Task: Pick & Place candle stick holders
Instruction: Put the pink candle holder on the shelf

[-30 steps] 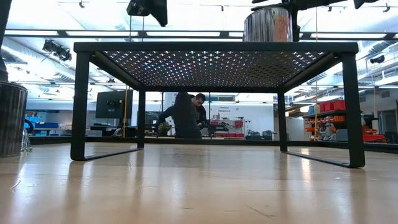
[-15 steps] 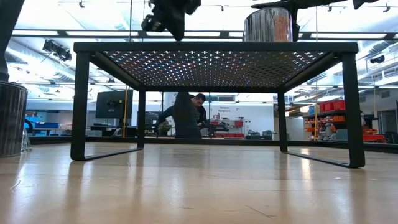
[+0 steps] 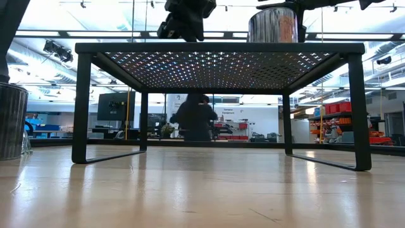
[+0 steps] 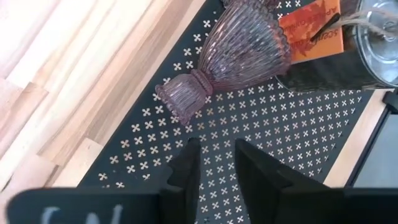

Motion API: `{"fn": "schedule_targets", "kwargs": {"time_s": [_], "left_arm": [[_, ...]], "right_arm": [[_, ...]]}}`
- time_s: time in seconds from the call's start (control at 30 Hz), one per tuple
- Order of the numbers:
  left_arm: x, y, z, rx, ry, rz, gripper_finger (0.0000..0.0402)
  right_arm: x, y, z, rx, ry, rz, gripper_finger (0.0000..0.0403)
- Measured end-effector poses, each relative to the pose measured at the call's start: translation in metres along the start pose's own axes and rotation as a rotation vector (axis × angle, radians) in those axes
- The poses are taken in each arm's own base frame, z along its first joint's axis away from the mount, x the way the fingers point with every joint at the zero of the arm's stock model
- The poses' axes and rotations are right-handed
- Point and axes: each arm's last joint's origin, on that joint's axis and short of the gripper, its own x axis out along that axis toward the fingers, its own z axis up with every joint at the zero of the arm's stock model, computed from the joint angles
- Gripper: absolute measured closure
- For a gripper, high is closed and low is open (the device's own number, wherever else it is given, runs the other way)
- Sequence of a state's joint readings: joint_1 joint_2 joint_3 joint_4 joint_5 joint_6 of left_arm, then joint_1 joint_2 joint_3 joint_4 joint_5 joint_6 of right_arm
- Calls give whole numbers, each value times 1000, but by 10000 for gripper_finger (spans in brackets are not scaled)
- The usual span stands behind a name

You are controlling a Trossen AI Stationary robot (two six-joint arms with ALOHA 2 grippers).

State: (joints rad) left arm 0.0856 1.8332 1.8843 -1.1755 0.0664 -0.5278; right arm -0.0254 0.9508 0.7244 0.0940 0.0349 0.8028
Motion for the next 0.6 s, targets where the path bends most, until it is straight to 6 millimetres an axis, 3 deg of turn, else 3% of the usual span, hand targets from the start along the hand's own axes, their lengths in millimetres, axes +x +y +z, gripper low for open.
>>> {"fn": "schedule_targets", "kwargs": {"time_s": [0.3,0.4,0.6], "left_arm": [[3,-5,-1,9,-107,88,237],[10,-7,0,9,-116,40,235],[30,1,-21,-5,-38,82,248]], "right_arm": [[0,0,-1,5,30,19,351],[0,1,-3,20,54,40,351],[0,5,-6,23,83,64,351]]}}
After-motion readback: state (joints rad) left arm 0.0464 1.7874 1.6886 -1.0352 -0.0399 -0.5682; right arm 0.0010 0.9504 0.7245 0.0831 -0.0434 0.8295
